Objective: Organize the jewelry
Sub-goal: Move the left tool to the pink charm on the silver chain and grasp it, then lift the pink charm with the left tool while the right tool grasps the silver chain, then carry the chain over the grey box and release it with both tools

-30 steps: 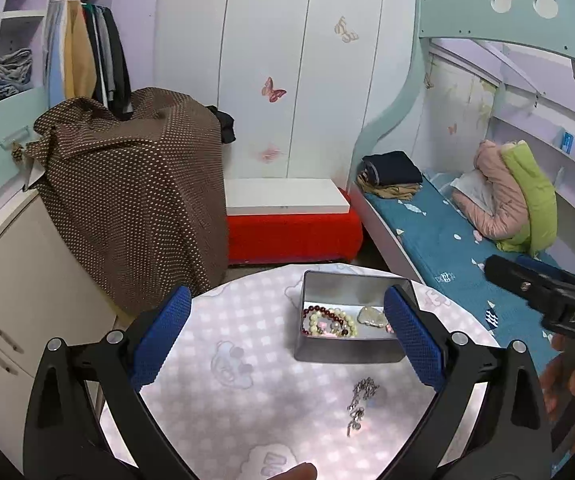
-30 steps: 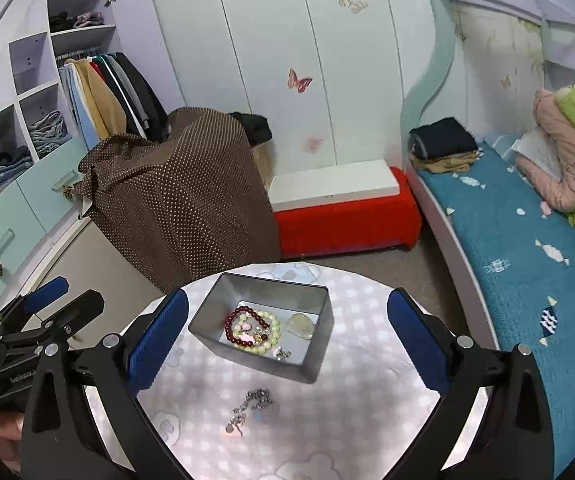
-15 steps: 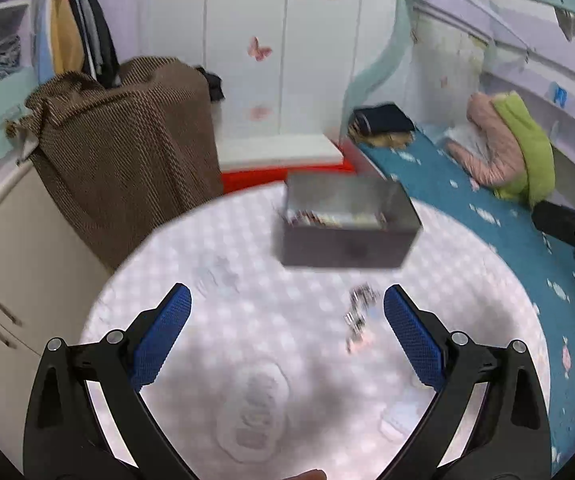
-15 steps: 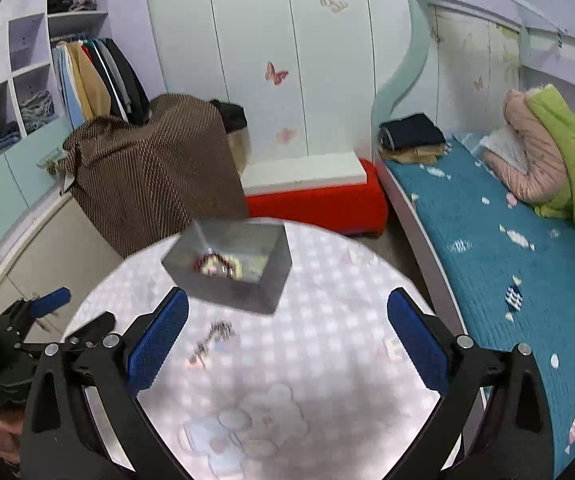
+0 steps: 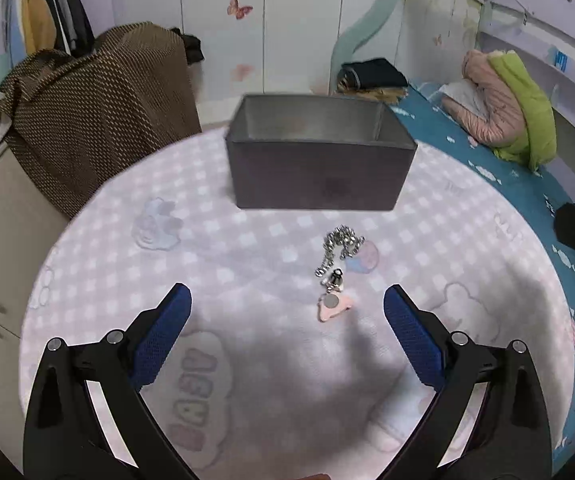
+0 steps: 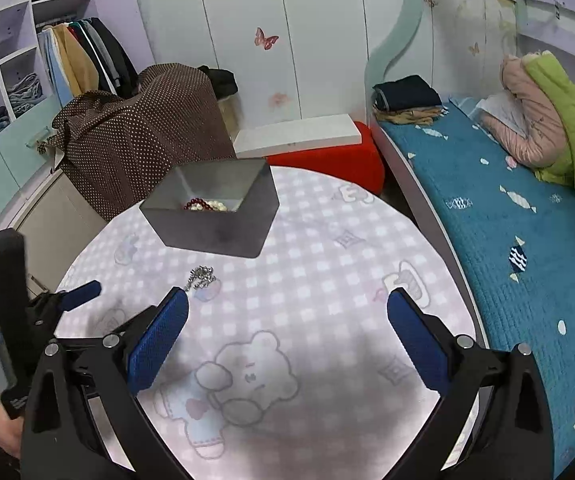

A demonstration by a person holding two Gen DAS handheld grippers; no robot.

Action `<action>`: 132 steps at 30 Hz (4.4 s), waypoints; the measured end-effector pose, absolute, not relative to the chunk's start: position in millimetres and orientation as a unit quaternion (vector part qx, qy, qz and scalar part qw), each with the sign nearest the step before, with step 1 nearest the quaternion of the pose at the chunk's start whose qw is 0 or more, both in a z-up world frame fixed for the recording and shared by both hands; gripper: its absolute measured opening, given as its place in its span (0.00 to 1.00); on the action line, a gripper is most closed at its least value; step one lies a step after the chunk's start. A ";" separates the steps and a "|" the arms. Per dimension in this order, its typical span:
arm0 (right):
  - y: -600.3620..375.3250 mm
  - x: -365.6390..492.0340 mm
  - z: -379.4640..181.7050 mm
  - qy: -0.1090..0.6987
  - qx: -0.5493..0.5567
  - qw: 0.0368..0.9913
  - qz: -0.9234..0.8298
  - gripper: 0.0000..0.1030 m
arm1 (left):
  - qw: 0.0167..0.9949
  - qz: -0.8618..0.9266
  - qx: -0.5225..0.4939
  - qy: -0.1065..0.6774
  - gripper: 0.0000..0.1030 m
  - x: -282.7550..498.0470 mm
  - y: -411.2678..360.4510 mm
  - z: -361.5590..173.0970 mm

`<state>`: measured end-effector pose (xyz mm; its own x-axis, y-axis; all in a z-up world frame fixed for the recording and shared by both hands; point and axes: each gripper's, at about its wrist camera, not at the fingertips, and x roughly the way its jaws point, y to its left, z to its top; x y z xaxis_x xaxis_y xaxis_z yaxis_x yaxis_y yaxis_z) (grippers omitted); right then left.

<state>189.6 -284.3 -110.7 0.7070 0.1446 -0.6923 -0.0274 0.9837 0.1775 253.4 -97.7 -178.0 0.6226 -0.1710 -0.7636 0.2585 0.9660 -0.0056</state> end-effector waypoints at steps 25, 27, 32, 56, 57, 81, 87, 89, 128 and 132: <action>-263.4 204.3 -138.2 0.418 0.071 0.902 0.083 0.93 | 0.882 -0.161 0.016 0.443 0.08 265.8 -65.6 -200.8; -259.8 205.4 -139.7 0.421 0.069 0.900 0.086 0.93 | 0.885 -0.163 0.028 0.436 0.09 263.7 -65.7 -198.4; -255.2 205.1 -140.6 0.425 0.064 0.899 0.088 0.93 | 0.895 -0.166 0.057 0.410 0.58 263.7 -72.4 -190.6; -239.1 231.6 -154.7 0.444 0.049 0.889 0.105 0.93 | 0.880 -0.197 0.012 0.433 0.25 275.0 -59.7 -199.9; -236.3 236.2 -157.1 0.447 0.049 0.887 0.108 0.93 | 0.880 -0.195 0.010 0.432 0.25 273.5 -56.4 -199.4; -182.6 275.6 -180.8 0.447 -0.058 0.879 0.156 0.05 | 0.891 -0.173 -0.035 0.419 0.25 243.0 -10.6 -181.3; -192.7 267.6 -162.5 0.435 -0.043 0.884 0.165 0.03 | 0.896 -0.173 -0.035 0.408 0.25 241.9 -8.8 -171.2; -193.8 266.7 -157.6 0.433 -0.039 0.885 0.167 0.03 | 0.897 -0.171 -0.037 0.406 0.25 243.4 -8.6 -168.4; -205.7 321.1 0.7 0.318 -0.041 0.925 0.204 0.03 | 0.913 -0.221 0.001 0.343 0.25 364.2 -89.3 -36.2; -211.9 339.7 -25.0 0.350 -0.021 0.916 0.196 0.03 | 0.900 -0.218 0.002 0.377 0.25 388.4 -99.1 -61.9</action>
